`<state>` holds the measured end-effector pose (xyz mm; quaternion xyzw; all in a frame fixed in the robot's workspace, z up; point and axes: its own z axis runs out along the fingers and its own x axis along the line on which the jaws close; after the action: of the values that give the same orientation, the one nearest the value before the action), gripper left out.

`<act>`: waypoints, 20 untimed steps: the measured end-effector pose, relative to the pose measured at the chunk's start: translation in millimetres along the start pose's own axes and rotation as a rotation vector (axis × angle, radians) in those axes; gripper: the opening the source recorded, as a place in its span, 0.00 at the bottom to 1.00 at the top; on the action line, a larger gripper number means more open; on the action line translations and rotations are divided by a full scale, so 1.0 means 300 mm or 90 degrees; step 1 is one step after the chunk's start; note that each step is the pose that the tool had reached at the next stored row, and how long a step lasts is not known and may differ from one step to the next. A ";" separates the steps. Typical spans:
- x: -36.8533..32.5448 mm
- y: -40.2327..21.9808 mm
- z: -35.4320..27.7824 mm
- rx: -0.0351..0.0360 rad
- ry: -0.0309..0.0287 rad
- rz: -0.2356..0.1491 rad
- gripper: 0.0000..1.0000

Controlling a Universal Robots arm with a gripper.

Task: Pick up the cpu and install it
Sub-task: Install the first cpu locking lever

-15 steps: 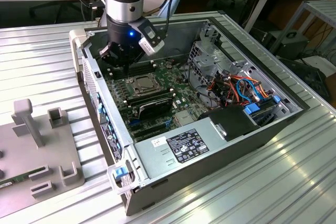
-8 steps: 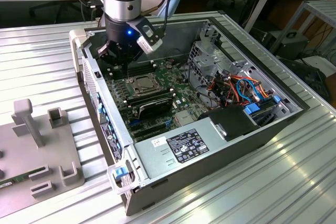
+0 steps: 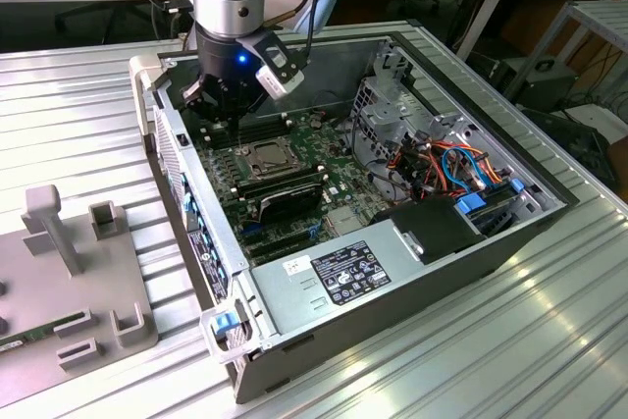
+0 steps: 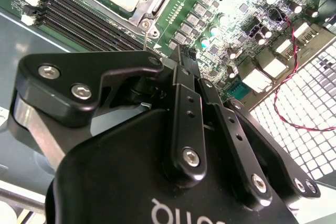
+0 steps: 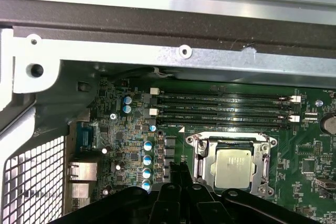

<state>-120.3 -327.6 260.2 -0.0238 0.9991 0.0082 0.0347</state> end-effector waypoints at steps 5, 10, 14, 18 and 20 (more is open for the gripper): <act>0.000 0.000 0.000 0.0000 0.0000 0.000 0.11; -0.001 0.000 -0.015 0.0001 0.0000 0.000 0.11; -0.001 0.000 -0.017 0.0000 0.0000 0.000 0.11; -0.001 0.000 -0.019 0.0001 0.0001 0.000 0.11; -0.001 0.000 -0.020 0.0000 0.0000 0.000 0.11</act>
<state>-120.3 -327.6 266.2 -0.0238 0.9991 0.0082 0.0347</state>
